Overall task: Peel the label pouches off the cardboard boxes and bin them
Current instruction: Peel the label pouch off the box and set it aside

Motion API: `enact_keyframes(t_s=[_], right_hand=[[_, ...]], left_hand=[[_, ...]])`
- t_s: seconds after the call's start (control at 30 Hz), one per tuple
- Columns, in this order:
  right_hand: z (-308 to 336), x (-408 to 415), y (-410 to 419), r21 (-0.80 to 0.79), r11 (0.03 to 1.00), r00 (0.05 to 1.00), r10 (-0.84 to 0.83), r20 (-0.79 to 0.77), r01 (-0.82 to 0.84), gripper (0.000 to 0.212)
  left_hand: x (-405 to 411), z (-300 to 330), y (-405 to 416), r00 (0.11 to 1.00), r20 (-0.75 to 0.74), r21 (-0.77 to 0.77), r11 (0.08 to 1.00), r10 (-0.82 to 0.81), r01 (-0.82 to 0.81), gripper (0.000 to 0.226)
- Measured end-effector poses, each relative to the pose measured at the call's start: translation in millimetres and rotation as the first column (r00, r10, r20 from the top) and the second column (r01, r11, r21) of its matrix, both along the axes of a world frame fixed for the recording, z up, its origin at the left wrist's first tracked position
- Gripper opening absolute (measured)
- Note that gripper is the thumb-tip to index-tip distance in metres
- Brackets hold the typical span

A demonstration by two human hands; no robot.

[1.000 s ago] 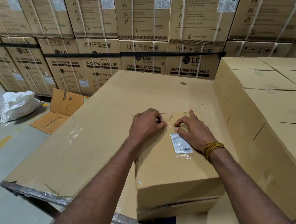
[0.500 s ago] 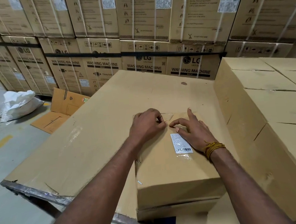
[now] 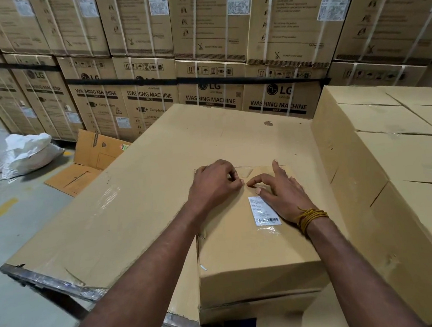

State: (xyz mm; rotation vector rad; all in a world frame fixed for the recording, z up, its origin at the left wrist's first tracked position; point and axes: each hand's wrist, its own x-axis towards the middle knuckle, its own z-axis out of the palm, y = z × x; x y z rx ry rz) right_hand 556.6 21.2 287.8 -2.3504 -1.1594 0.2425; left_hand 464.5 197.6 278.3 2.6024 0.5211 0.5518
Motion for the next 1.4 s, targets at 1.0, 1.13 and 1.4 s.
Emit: enact_keyframes(t_s=[1.0,1.13,1.4], right_hand=[[-0.5,0.0,-1.2,-0.021,0.998,0.998,-0.061,-0.017,0.06,0.029],[0.1,0.0,-1.4,-0.019,0.997,0.996,-0.08,-0.028,0.08,0.026],[-1.6,0.4,-1.9,-0.002,0.995,0.995,-0.096,-0.03,0.096,0.027]], left_hand=[[1.1,-1.1,0.0,1.0,0.009,0.003,1.0,0.001,-0.001,0.015],[1.3,-1.8,0.3,1.0,0.006,0.005,1.0,0.004,-0.004,0.016],[1.0,-2.9,0.9,1.0,0.004,0.009,1.0,0.004,-0.004,0.015]])
